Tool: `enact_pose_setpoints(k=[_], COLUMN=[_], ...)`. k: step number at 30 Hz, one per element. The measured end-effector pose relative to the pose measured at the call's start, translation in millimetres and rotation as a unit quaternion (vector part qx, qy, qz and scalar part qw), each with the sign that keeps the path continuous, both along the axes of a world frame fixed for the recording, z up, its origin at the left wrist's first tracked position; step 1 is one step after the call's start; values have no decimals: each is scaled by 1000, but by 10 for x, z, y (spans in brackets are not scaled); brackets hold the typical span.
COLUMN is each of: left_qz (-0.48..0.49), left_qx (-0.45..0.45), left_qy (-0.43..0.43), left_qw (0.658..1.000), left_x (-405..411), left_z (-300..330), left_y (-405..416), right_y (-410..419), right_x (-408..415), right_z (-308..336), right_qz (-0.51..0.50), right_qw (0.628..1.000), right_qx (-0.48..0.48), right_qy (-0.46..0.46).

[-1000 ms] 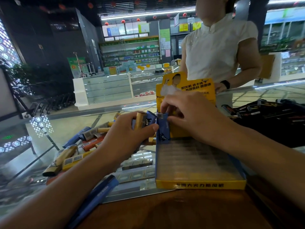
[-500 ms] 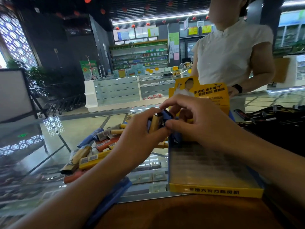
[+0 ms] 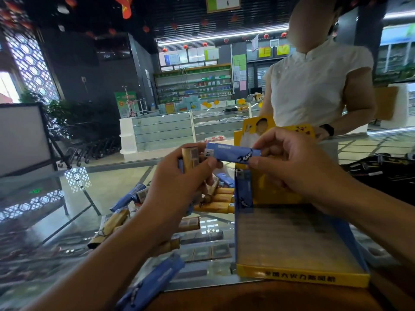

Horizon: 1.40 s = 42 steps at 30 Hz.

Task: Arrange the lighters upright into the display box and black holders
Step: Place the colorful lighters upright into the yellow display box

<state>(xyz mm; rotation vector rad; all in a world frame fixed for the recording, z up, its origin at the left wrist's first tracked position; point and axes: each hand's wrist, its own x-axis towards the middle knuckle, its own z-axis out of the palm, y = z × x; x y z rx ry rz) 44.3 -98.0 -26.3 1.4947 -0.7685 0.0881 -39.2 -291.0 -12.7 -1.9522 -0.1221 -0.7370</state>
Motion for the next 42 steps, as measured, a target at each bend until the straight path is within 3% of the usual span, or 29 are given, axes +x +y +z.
enact_pose_setpoints(k=[12, 17, 24, 32, 42], left_qz=[-63, -81, -29, -77, -95], left_qx=[-14, 57, 52, 158, 165], left_qy=[55, -47, -55, -20, 0], left_qw=[996, 994, 997, 984, 982], left_x=[-1, -49, 63, 43, 35], left_z=[-9, -17, -72, -177, -187], left_y=[-7, -39, -49, -77, -95], right_y=[133, 122, -16, -58, 49], right_x=[-10, -70, -46, -17, 27], right_z=[-45, -1, 0, -45, -97], right_qz=[17, 28, -13, -47, -64], right_qw=[983, 968, 969, 964, 942], right_qx=[-179, -250, -241, -256, -326], right_qy=[44, -11, -46, -49, -47])
